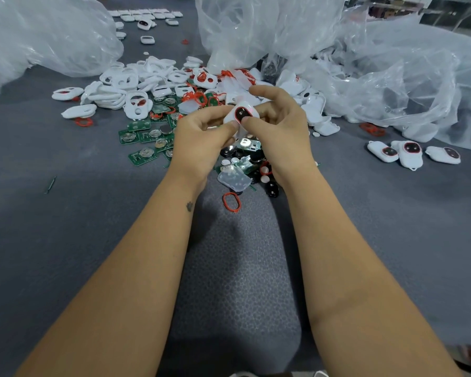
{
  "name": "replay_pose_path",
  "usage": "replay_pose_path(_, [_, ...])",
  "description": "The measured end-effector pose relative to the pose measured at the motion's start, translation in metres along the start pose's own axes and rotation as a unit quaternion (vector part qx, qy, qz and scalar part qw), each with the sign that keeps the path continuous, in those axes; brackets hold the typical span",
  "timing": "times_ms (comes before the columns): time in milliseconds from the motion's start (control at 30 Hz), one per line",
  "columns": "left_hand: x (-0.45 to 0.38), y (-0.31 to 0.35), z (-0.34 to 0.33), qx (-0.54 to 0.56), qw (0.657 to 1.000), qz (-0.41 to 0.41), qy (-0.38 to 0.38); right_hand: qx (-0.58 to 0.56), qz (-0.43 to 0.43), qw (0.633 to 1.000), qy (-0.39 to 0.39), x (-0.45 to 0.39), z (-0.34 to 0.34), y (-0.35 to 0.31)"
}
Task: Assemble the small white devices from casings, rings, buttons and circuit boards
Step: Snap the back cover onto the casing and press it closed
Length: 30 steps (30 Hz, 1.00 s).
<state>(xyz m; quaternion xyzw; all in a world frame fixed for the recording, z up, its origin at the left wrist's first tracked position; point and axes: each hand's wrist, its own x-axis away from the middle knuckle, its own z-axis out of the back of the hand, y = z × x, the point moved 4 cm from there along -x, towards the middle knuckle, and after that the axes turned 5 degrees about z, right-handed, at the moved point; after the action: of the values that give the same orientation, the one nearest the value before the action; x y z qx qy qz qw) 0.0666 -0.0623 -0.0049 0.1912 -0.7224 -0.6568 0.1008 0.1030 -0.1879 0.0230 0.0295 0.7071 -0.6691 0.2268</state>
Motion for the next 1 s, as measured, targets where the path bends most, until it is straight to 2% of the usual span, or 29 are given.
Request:
replay_pose_path(233, [-0.002, -0.002, 0.003, -0.009, 1.000, 0.001, 0.016, 0.036, 0.007, 0.999, -0.002, -0.001, -0.001, 0.000])
replay_pose_path(333, [0.000, -0.001, 0.003, -0.046, 0.998, -0.018, 0.036, 0.067, 0.011, 0.997, 0.028, -0.003, 0.003, 0.001])
replay_pose_path(433, [0.006, 0.000, 0.001, -0.114, 0.991, -0.050, 0.048, 0.068, -0.024, 0.983, 0.166, -0.006, 0.033, 0.009])
replay_pose_path(567, [0.011, 0.002, -0.001, -0.130, 0.988, -0.053, 0.063, 0.022, -0.056, 0.914, 0.401, 0.010, 0.098, 0.014])
replay_pose_path(633, [0.012, 0.003, -0.001, -0.118, 0.989, -0.051, 0.072, 0.083, -0.095, 0.882, 0.453, 0.021, 0.121, 0.014])
replay_pose_path(700, [0.013, 0.004, -0.001, -0.106, 0.990, -0.049, 0.081, 0.193, -0.126, 0.857, 0.461, 0.031, 0.129, 0.011])
replay_pose_path(767, [0.014, 0.004, 0.000, -0.091, 0.991, -0.048, 0.089, 0.274, -0.107, 0.869, 0.397, 0.037, 0.118, 0.005])
replay_pose_path(833, [0.014, 0.005, 0.002, -0.080, 0.991, -0.049, 0.099, 0.334, -0.089, 0.904, 0.250, 0.037, 0.093, 0.005])
replay_pose_path(867, [0.013, 0.005, 0.002, -0.076, 0.990, -0.051, 0.105, 0.371, -0.082, 0.910, 0.165, 0.038, 0.078, 0.007])
replay_pose_path(933, [0.013, 0.006, 0.005, -0.063, 0.989, -0.055, 0.124, 0.439, -0.055, 0.897, 0.016, 0.044, 0.049, 0.009])
replay_pose_path(1000, [0.012, 0.007, 0.010, -0.052, 0.985, -0.057, 0.153, 0.487, -0.009, 0.868, -0.093, 0.050, 0.021, 0.013])
